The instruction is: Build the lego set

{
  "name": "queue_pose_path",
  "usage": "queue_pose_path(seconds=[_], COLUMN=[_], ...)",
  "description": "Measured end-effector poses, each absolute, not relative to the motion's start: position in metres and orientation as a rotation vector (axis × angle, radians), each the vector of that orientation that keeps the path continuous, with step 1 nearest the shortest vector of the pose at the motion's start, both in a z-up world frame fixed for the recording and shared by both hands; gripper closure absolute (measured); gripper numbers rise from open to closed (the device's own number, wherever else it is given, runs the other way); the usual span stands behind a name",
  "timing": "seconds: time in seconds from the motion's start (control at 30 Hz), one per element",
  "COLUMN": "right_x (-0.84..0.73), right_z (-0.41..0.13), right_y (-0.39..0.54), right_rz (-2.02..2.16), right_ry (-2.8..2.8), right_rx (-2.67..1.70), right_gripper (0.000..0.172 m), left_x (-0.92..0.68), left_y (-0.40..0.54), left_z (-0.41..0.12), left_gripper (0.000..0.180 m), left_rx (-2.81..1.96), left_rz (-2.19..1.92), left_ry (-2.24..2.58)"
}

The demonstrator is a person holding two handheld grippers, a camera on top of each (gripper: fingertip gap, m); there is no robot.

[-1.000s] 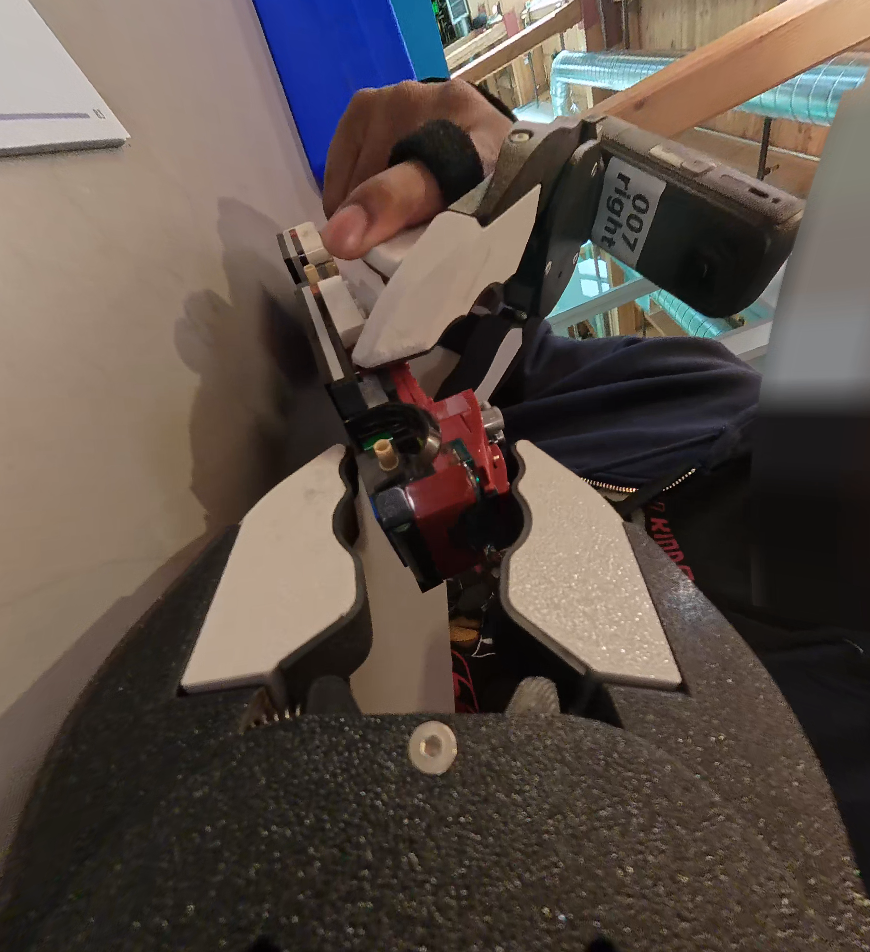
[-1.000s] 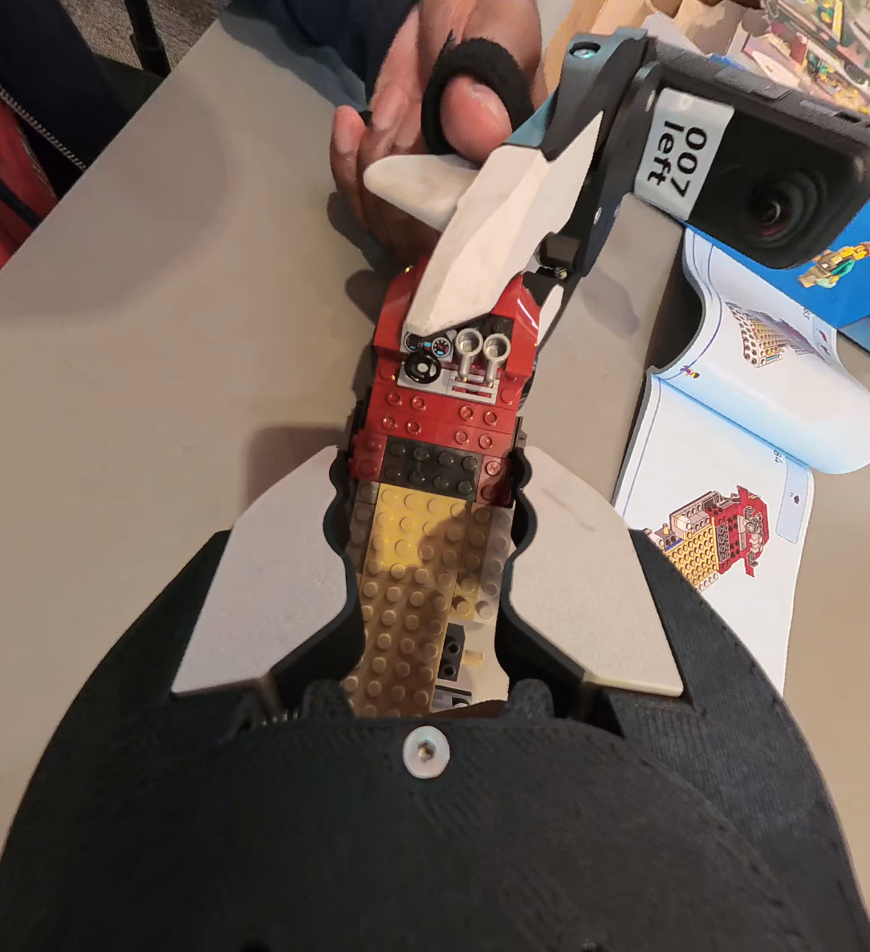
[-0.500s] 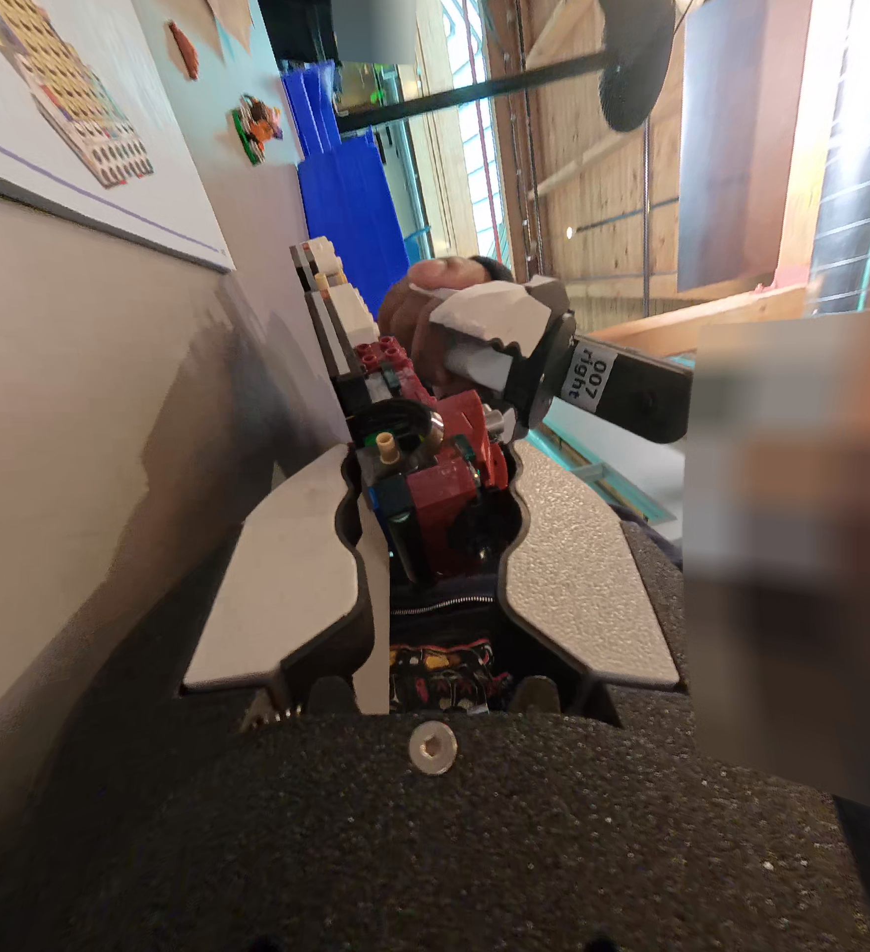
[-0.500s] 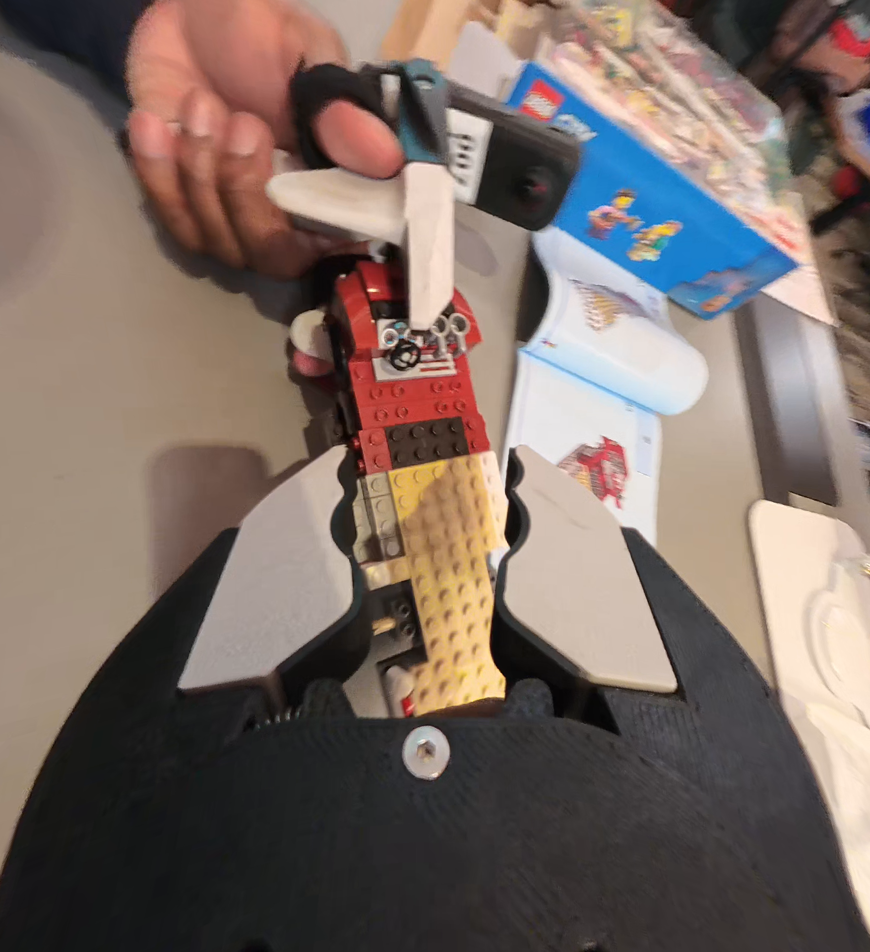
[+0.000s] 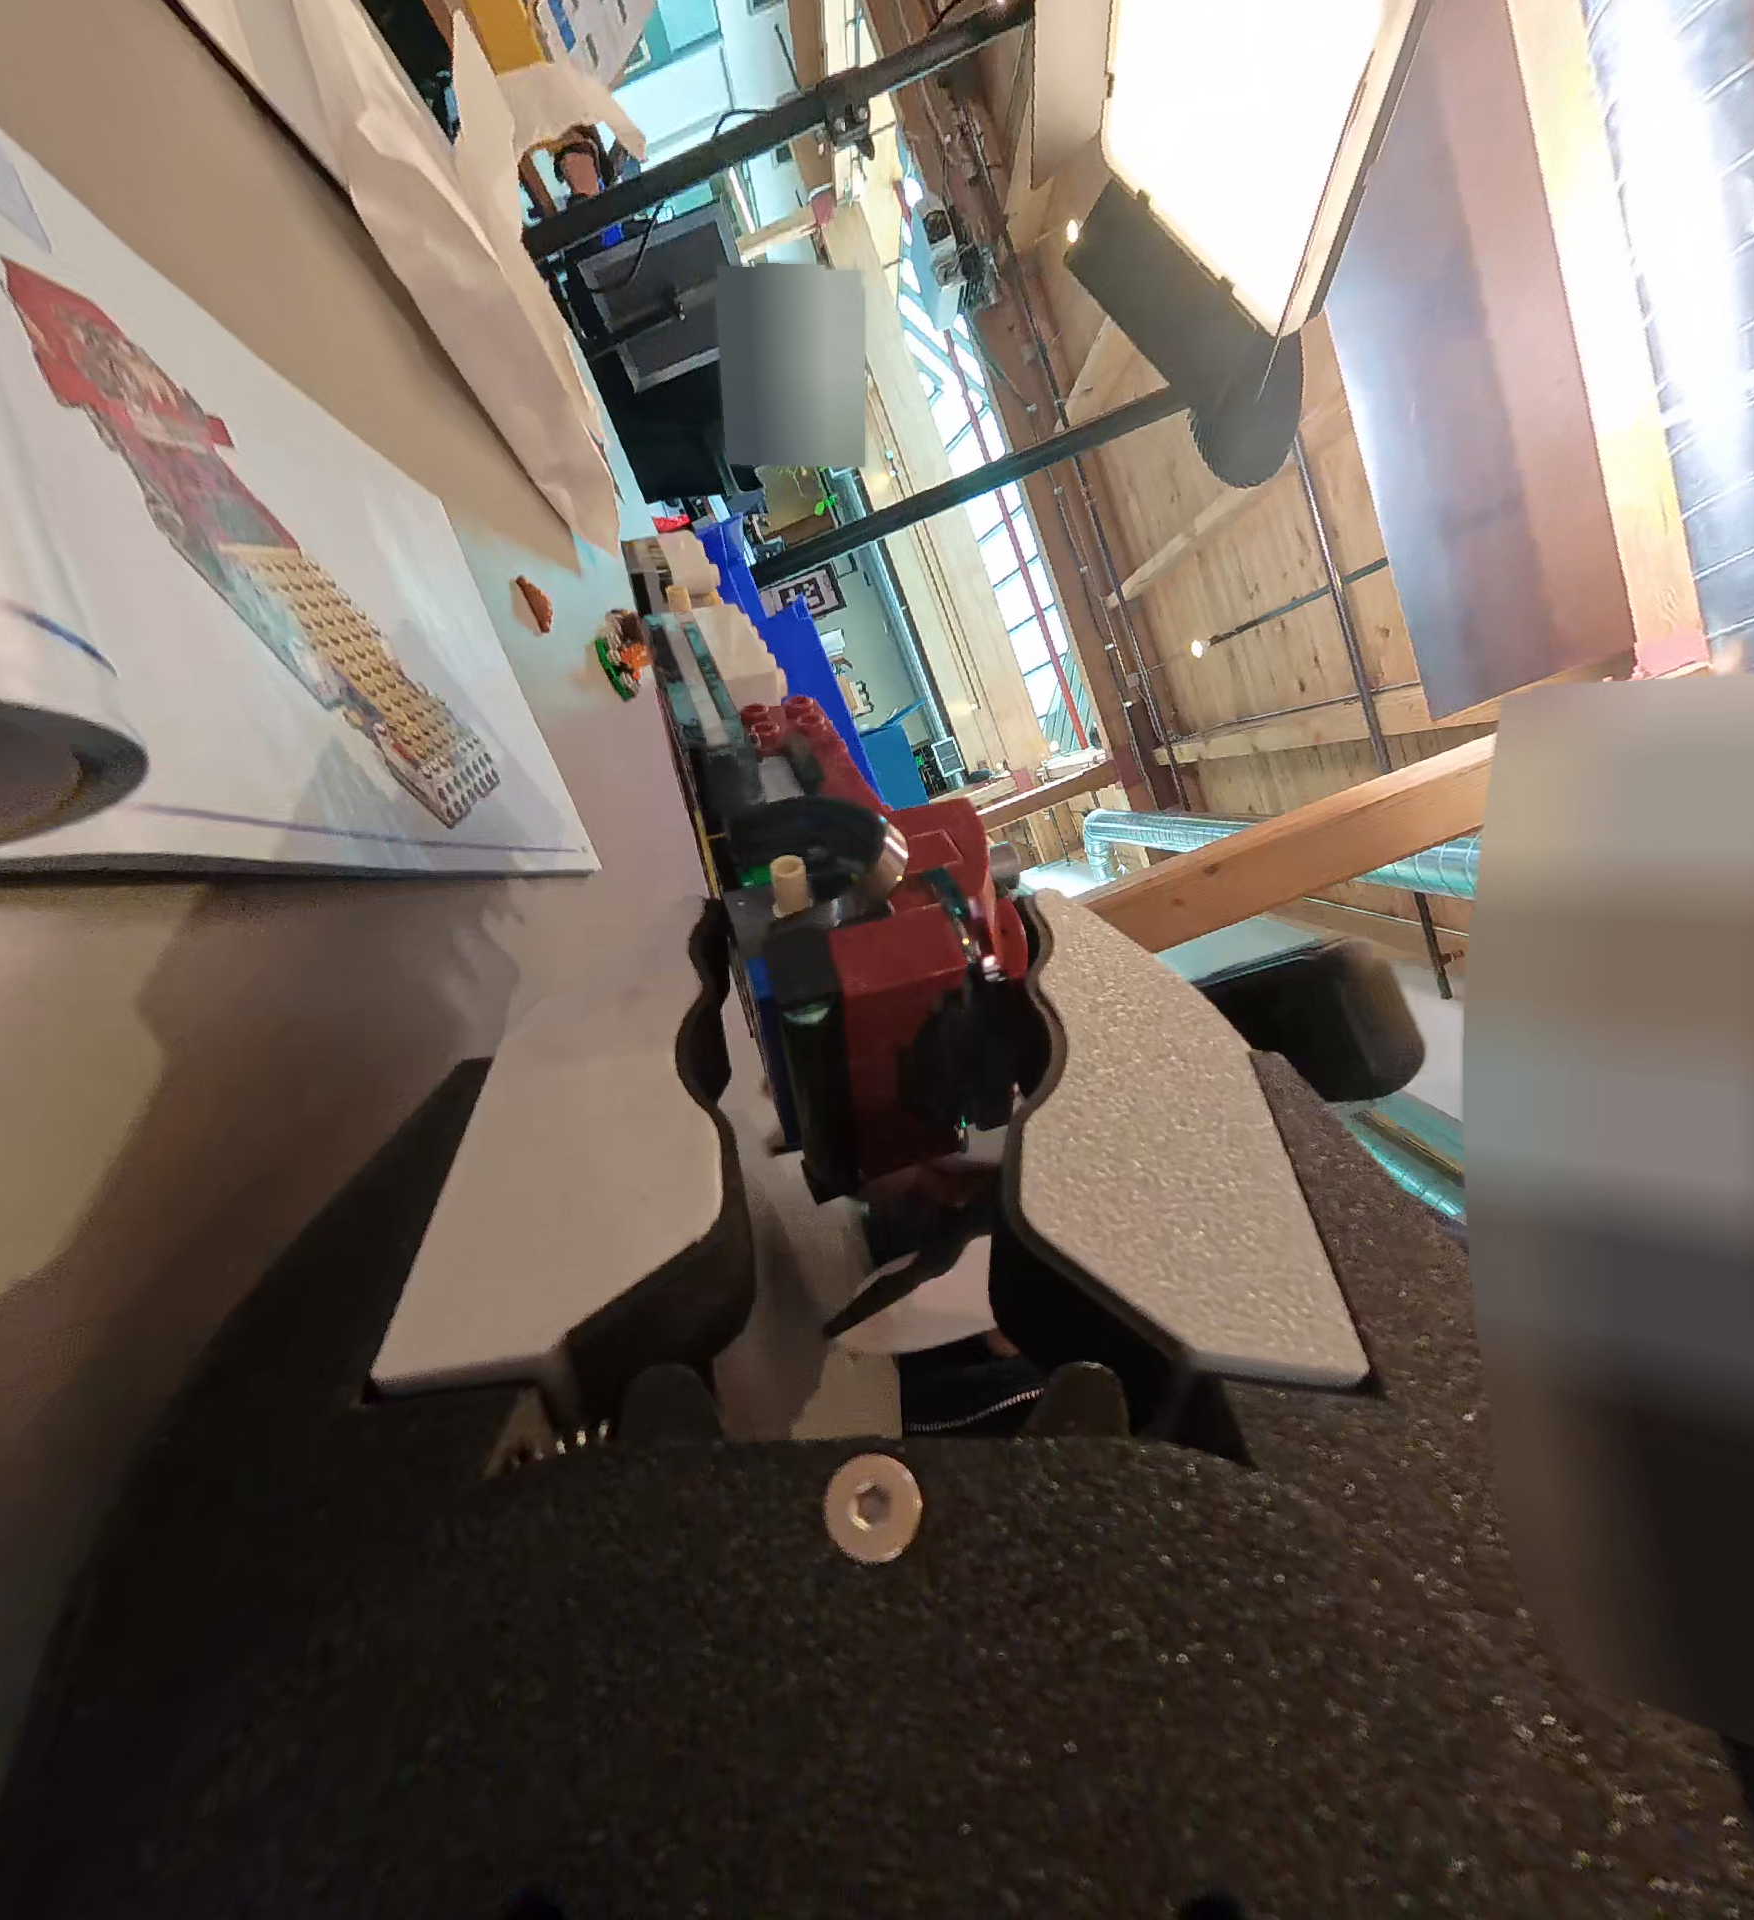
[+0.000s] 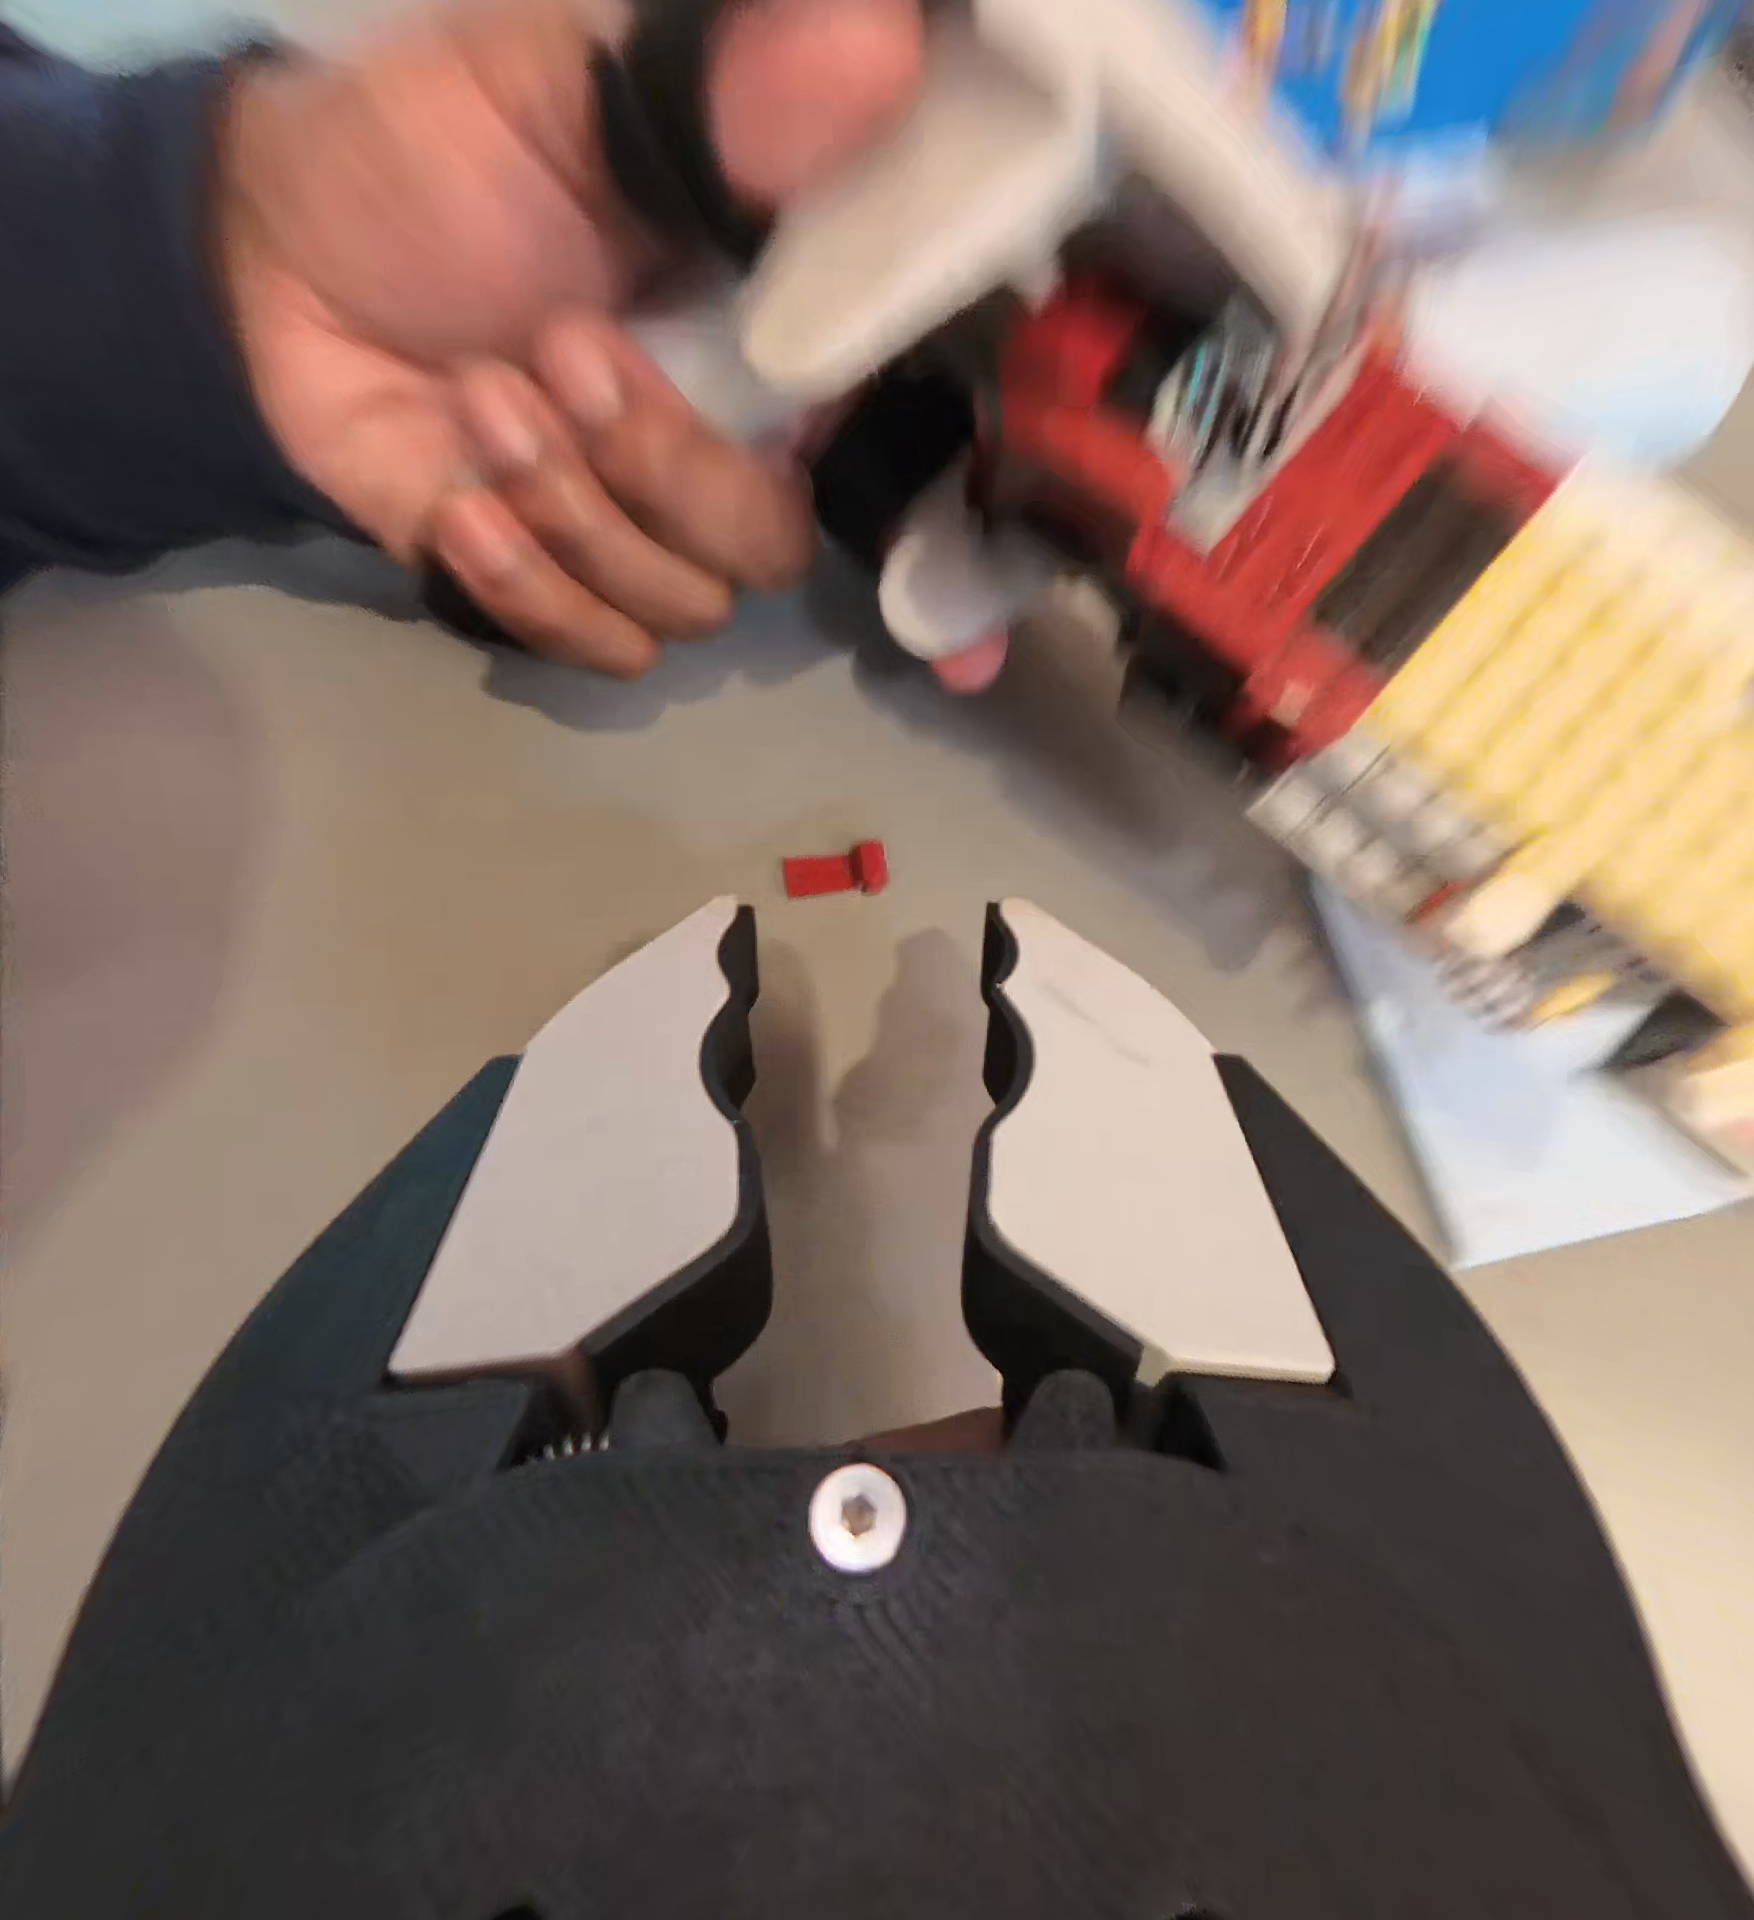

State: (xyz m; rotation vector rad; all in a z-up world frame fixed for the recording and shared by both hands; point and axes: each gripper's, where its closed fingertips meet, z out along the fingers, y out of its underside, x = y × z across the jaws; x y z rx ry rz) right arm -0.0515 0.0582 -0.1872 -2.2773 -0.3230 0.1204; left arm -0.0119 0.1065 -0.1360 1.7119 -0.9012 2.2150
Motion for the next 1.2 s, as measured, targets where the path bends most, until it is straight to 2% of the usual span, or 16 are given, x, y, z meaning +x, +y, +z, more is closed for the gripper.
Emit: queue_pose_path(seconds=[0.1, 0.23, 0.47, 0.53, 0.7, 0.9, 1.03, 1.2], right_x=[-0.052, -0.052, -0.058, -0.058, -0.06, -0.02, 0.03, 0.055], right_z=[-0.211, -0.214, -0.226, -0.227, -0.227, -0.213, -0.205, -0.212], right_y=[0.066, 0.076, 0.082, 0.082, 0.073, 0.004, -0.055, -0.11], right_rz=[0.143, 0.135, 0.194, 0.188, 0.184, -0.051, -0.319, -0.459], right_ry=[-0.203, -0.191, -0.254, -0.281, -0.389, -0.64, -0.846, -1.196], right_rx=[-2.359, -2.356, -2.391, -2.389, -2.373, -2.513, -2.792, -3.105], right_gripper=[0.13, 0.146, 0.154, 0.163, 0.164, 0.164, 0.164, 0.164], left_x=[-0.011, -0.017, -0.021, -0.022, -0.022, -0.029, -0.029, -0.025], left_y=[0.109, 0.111, 0.118, 0.118, 0.114, 0.1, 0.088, 0.079], left_z=[-0.138, -0.143, -0.142, -0.142, -0.143, -0.145, -0.146, -0.134], left_gripper=[0.128, 0.128, 0.128, 0.128, 0.128, 0.128, 0.128, 0.128], left_rx=[1.718, 1.743, 1.754, 1.749, 1.773, 1.834, 1.911, 1.94], left_rz=[2.234, 2.232, 2.249, 2.25, 2.245, 2.239, 2.252, 2.315], left_ry=[-0.888, -0.887, -0.892, -0.897, -0.944, -0.907, -0.854, -0.865])
